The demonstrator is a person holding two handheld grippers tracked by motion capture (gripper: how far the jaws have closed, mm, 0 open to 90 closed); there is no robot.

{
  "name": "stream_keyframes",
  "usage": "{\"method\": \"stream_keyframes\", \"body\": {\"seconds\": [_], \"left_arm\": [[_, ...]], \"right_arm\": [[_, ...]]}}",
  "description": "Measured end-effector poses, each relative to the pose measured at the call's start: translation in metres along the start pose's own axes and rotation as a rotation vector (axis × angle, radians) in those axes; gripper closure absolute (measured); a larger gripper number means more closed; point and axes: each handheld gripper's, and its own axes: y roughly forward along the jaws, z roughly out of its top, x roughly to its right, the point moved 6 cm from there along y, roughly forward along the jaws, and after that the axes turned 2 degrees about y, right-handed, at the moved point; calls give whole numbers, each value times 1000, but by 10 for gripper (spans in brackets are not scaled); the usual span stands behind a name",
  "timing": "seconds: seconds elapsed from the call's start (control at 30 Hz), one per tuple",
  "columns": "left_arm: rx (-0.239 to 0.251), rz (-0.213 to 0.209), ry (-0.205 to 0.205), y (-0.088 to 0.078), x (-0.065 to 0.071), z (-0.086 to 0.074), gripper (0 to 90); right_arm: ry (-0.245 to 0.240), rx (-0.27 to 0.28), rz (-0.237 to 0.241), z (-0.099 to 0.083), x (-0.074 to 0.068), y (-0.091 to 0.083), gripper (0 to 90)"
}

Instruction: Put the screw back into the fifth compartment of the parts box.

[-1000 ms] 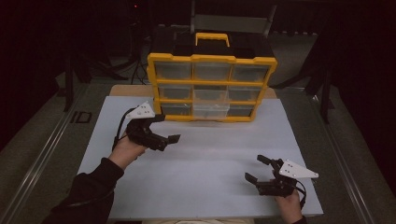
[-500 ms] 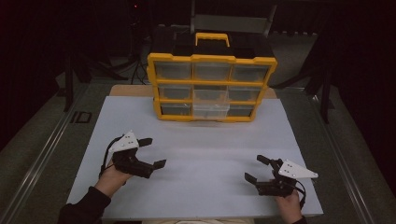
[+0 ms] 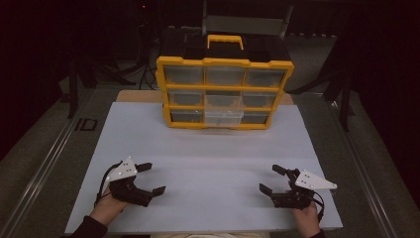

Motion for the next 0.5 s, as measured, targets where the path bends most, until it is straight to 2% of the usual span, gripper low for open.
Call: {"method": "stream_keyframes", "body": {"seconds": [0.3,0.4,0.5], "left_arm": [[4,0,-32,-7,3,-23,48],[1,11,-36,-9,3,-30,49],[27,34,-43,-13,1,-32,48]], "right_arm": [[-2,-3,-1,0,0,1,140],[-2,-3,-2,0,0,1,139],[0,-5,-1,0,0,1,140]]}}
